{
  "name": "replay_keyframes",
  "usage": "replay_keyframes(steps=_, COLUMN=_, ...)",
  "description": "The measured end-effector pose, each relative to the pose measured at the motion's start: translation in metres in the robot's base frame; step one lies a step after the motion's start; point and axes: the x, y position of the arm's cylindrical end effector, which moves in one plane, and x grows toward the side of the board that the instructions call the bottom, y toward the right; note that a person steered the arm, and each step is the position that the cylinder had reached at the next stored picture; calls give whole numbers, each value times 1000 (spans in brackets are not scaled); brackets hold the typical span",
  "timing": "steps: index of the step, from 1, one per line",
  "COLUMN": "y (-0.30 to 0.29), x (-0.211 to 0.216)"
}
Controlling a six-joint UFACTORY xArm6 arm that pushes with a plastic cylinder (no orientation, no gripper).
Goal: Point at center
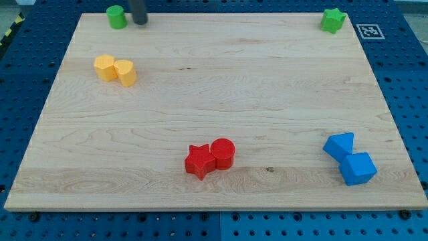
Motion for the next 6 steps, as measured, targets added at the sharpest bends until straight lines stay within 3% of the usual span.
replay_keyframes(steps=1, y=64, x=3)
replay_keyframes(steps=3, y=75, x=5)
replay_keyframes(steps=4, y=77, x=42)
replay_keyframes(steps=6, y=87, x=205)
